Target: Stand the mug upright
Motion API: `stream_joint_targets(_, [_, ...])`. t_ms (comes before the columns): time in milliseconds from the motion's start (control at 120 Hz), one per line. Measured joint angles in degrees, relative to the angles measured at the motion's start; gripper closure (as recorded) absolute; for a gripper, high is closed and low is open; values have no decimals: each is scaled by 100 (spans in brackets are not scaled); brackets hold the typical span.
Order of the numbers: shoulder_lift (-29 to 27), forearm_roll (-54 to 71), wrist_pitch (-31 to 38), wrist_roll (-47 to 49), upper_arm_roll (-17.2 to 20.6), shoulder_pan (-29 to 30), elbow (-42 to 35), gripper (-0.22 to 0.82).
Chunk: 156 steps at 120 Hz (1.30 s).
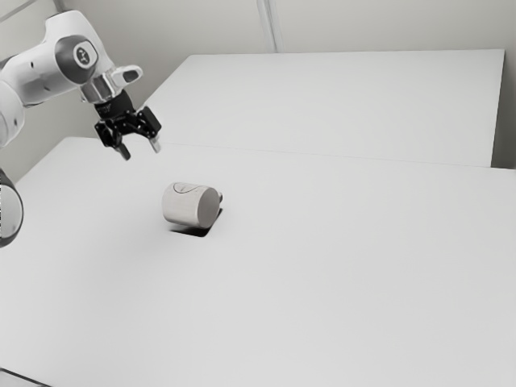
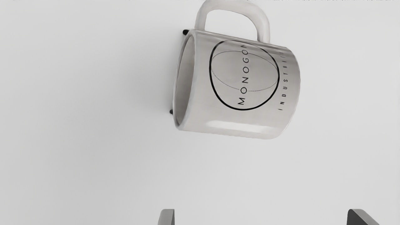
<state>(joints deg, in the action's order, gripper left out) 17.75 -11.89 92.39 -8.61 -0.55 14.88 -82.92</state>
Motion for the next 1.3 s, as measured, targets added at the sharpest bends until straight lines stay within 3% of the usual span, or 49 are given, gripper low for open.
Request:
stream_joint_targets(550, [994,-1074,627,-1334,239,662,-37,0])
stream_joint_targets(1300, [1542,-3145,813,-2876,420,904,-496,0])
